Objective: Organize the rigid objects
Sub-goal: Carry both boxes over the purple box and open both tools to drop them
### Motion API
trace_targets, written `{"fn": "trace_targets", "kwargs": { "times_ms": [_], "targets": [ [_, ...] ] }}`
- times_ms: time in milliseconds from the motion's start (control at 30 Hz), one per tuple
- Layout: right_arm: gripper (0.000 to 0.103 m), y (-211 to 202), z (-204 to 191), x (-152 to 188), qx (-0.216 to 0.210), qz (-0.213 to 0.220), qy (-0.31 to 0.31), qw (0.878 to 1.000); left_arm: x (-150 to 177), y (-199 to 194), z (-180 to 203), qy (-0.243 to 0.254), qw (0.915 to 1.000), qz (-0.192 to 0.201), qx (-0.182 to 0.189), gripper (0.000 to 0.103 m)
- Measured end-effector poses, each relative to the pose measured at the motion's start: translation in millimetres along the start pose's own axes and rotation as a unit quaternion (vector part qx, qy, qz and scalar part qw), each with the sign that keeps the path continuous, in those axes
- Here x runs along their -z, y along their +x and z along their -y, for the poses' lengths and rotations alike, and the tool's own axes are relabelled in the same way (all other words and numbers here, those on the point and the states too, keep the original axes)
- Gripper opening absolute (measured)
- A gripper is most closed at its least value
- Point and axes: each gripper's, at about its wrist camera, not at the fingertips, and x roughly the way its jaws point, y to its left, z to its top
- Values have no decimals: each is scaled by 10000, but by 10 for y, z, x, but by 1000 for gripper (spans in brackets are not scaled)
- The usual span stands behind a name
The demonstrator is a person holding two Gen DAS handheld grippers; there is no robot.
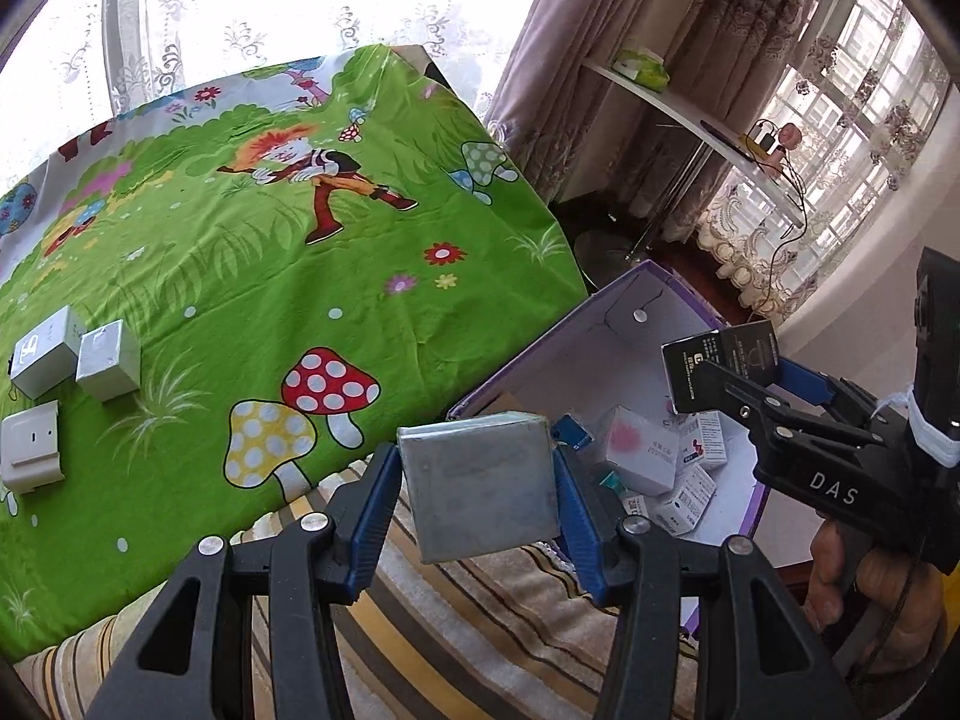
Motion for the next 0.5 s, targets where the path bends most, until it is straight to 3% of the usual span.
{"fn": "trace_targets", "kwargs": {
  "times_ms": [433, 500],
  "targets": [
    [87, -34, 518, -6, 703, 112, 417, 9966, -13, 289, 665, 817, 9943, -430, 541, 53],
    [87, -25, 544, -8, 736, 93, 458, 9962, -1, 322, 741, 929, 9919, -517, 701, 58]
  ]
}}
